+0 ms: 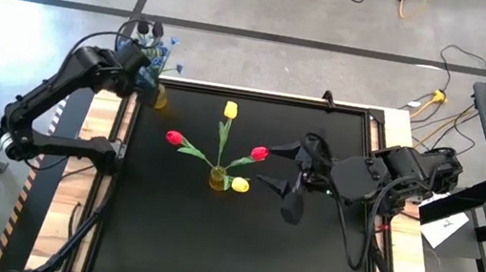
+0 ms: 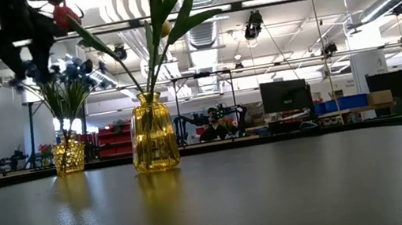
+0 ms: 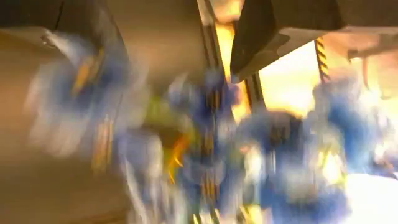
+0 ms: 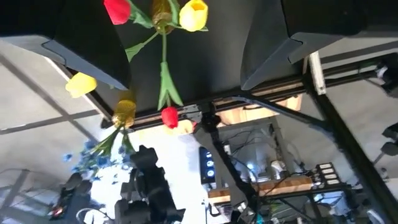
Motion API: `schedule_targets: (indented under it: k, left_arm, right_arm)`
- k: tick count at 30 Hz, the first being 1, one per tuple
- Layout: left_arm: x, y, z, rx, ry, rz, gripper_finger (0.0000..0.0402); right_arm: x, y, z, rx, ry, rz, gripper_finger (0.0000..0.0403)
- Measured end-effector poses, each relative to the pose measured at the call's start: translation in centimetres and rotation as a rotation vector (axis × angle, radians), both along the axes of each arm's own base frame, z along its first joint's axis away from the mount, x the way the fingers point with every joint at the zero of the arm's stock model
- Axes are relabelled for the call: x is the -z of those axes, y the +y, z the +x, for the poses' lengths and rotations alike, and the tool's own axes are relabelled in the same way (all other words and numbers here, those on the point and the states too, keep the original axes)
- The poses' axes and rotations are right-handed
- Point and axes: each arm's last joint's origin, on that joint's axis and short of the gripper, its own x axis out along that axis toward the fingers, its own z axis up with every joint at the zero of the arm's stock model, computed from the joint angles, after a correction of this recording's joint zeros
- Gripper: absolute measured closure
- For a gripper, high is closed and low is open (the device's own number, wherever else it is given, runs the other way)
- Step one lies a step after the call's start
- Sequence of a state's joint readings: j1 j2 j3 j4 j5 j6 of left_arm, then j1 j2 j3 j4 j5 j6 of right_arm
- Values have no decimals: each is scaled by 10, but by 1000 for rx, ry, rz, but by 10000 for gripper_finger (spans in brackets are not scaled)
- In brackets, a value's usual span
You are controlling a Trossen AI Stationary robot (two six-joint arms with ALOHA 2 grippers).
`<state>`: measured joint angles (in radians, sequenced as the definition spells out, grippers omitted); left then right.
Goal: Sort flowers into vase by color
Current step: Put the blue flowers into the top vase, then return to Home Position
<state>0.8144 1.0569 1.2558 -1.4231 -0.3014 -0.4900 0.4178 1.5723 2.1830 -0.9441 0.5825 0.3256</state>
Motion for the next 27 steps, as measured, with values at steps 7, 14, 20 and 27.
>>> schedule_targets:
  k: [7,14,20,27]
  left_arm:
    - [-11,-28,-9,148,-181,-138,136]
    - [-24,-69,-5,590,-597,-81,144]
    - [-40,-109,0,959,-1069,19,161]
    - [-28,-151,14,1220,-1384,161,174]
  right_arm:
    - [5,6,1,-80,27,58,120]
    - [9,19,-2,-115,36,58,140]
    - [3,25,-8,-140,14,66,157]
    - [-4,41,-19,-171,-45,-32,182]
